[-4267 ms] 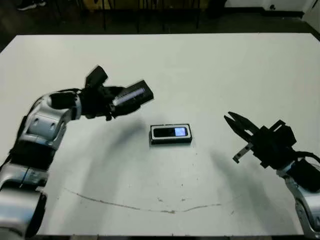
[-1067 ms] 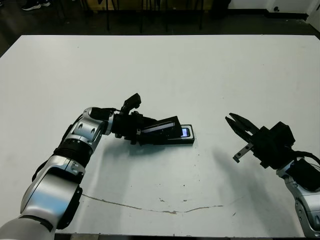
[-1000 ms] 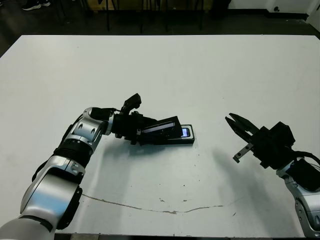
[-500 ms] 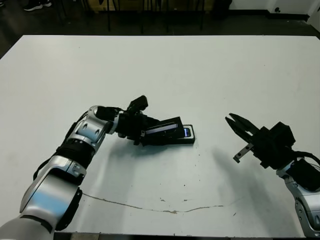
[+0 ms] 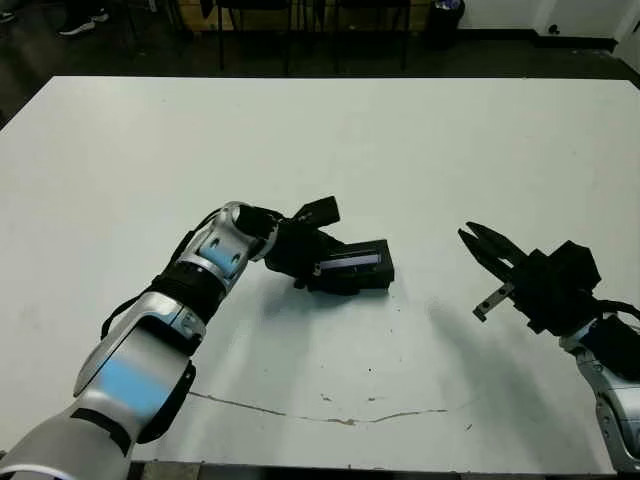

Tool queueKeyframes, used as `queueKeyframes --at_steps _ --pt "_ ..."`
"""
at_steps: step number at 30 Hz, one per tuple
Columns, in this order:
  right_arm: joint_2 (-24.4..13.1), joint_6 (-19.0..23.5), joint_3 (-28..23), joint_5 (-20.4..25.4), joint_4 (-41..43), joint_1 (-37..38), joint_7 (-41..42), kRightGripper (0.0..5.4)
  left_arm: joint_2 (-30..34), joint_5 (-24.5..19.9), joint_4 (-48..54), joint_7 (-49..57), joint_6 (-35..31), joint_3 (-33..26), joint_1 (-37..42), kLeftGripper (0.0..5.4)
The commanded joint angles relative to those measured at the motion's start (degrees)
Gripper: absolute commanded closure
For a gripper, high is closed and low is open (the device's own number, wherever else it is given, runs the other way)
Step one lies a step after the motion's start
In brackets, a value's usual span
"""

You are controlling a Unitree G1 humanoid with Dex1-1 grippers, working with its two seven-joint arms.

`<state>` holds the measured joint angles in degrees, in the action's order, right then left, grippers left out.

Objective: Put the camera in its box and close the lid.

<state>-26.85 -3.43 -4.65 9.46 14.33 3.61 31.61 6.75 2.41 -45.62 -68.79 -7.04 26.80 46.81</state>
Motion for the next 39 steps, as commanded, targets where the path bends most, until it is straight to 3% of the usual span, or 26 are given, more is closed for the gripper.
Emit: queueKeyframes --at_steps 1,11,24,31,35,39 --pt "-1.1 -0.6 -0.4 -0.4 -0.4 0.0 0.7 5.40 -5.1 4.6 -5.1 -0.5 -0.8 5.7 -3.5 2.63" --pt "-0.4 -2.3 -0.2 0.1 -1.5 0.0 1.0 5.40 -7.8 6.2 -10.1 -2.3 2.0 7.2 0.4 2.63" --pt "-0.2 -2.9 -0.1 0.1 -1.7 0.7 0.6 5.40 -4.7 8.0 -9.2 -4.6 1.9 8.5 2.1 2.63" --pt "0.2 -4.0 0.0 0.1 -1.8 0.9 0.7 5.40 -1.0 9.1 -5.9 -2.6 11.2 8.0 0.2 1.37" --pt "0.3 -6.3 0.1 -0.1 -3.2 0.6 1.1 5.40 -0.4 8.8 -5.3 -2.4 11.9 7.6 -0.3 0.71" --pt "0.0 -5.2 0.1 -0.5 -2.5 0.9 0.5 5.40 0.0 8.7 -4.8 -2.0 12.9 7.3 -1.1 0.10"
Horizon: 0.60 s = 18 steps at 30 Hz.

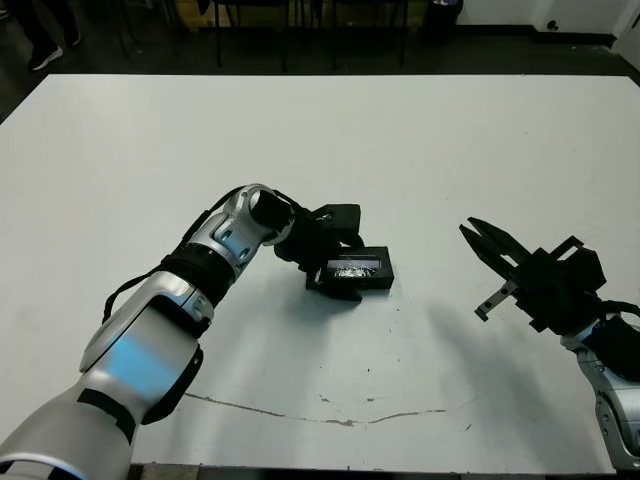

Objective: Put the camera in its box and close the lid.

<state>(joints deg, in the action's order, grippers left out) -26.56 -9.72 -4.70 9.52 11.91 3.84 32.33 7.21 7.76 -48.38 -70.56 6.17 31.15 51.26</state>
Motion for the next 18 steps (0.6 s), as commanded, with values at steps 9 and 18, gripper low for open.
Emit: queueKeyframes --at_steps 9,18 --pt "0.0 2.6 0.0 0.5 0.6 1.1 -0.1 5.40 0.0 2.4 -2.6 -1.0 -0.5 1.7 -6.2 0.01" --pt "0.1 2.0 0.2 0.1 0.3 1.1 -0.2 5.40 7.1 -1.7 5.7 -1.7 -0.4 -3.1 -9.1 0.01"
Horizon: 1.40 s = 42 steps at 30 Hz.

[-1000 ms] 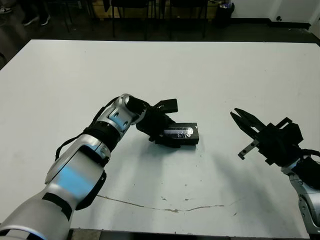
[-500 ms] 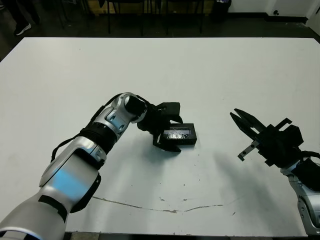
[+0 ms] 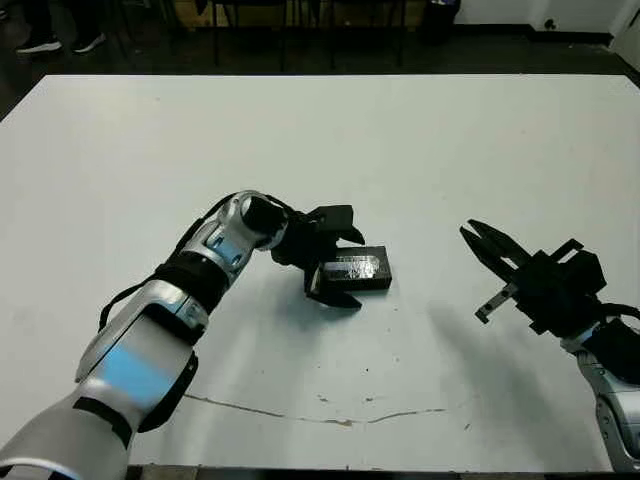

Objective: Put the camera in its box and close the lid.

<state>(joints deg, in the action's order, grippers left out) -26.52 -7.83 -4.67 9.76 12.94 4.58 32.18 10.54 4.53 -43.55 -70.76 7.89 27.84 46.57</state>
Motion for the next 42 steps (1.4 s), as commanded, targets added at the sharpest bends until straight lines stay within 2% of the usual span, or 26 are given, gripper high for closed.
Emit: queueKeyframes --at_steps 1,9,14,16,23,26,28,30,34,39,42 --pt "0.2 -0.1 0.2 -0.2 -0.9 0.3 -0.1 5.40 4.9 0.8 2.5 -1.9 -2.6 -0.5 -5.1 0.01" --pt "0.2 0.0 0.4 0.2 -1.5 -0.1 0.2 5.40 14.5 -5.8 19.7 -6.0 -10.7 -6.4 -11.8 0.01" --pt "0.1 1.7 0.6 -0.3 -0.4 -0.1 -0.5 5.40 20.4 -10.3 30.4 -6.4 -13.7 -11.3 -16.9 0.01" --pt "0.3 0.7 0.8 -0.3 -1.0 -0.4 -0.2 5.40 22.4 -11.3 33.6 -5.8 -15.5 -12.8 -18.4 0.01" --pt "0.0 1.5 1.1 -0.8 -0.4 -0.4 -0.9 5.40 24.8 -15.8 40.3 0.9 -18.3 -20.5 -24.0 0.01" --pt "-0.2 2.0 1.3 -1.4 -0.1 -0.5 -1.3 5.40 21.0 -18.4 49.8 13.0 -24.4 -26.3 -29.6 0.01" --pt "-0.1 2.5 1.4 -1.4 0.1 -0.6 -1.4 5.40 15.6 -21.1 56.2 23.1 -29.6 -29.4 -32.6 0.01" --pt "0.0 3.3 1.5 -1.3 0.6 -0.7 -1.6 5.40 9.6 -21.9 61.7 33.1 -33.1 -30.5 -34.6 0.17" --pt "-0.5 5.5 1.6 -3.0 2.8 -0.5 -2.7 5.40 1.6 -20.9 67.3 45.5 -35.4 -28.2 -35.7 0.79" --pt "-0.4 5.6 1.4 -2.9 3.1 -0.5 -2.7 5.40 -3.4 -19.9 67.0 51.2 -35.0 -23.3 -34.7 1.75" --pt "-0.3 6.3 1.4 -3.1 3.6 -0.3 -3.1 5.40 -6.1 -18.4 66.9 55.6 -38.6 -19.9 -34.0 2.31"
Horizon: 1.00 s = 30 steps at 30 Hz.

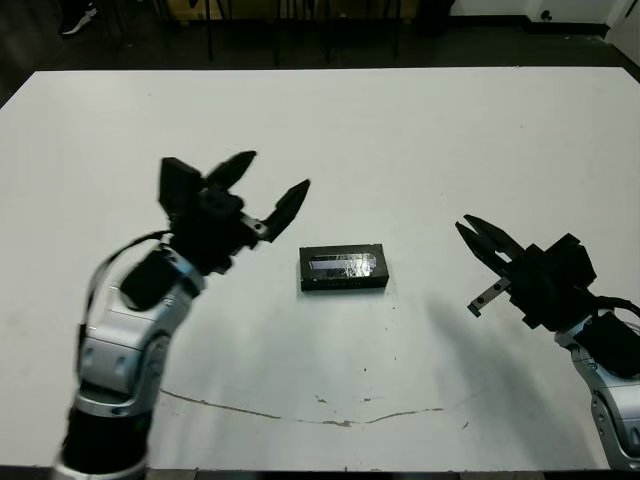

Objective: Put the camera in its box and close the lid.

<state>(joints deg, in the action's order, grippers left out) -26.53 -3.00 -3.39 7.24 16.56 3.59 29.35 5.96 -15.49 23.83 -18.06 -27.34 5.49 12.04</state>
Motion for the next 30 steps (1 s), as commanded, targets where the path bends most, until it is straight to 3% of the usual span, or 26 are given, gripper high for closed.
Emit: queueKeyframes --at_steps 1,6,11,16,30 --pt "-0.1 1.3 0.1 -0.4 -0.2 0.7 -0.2 5.40 -2.4 1.9 -0.8 3.9 -4.4 3.6 0.8 2.51" --pt "-0.2 2.1 0.2 -0.7 0.1 0.8 -0.5 5.40 -7.2 4.7 -5.7 8.3 -6.6 8.8 2.1 3.45" --pt "0.2 -0.2 -0.3 0.6 -1.8 0.6 0.5 5.40 -11.4 7.1 -10.8 12.2 -9.5 11.8 2.5 4.37" --pt "0.3 0.3 -0.3 0.8 -1.6 0.9 0.0 5.40 -10.9 10.4 -17.2 11.3 -8.0 16.6 1.4 5.33" --pt "0.3 1.9 0.0 0.2 0.0 1.4 -0.8 5.40 -8.8 13.3 -20.4 8.5 -10.9 19.5 -3.8 5.37"
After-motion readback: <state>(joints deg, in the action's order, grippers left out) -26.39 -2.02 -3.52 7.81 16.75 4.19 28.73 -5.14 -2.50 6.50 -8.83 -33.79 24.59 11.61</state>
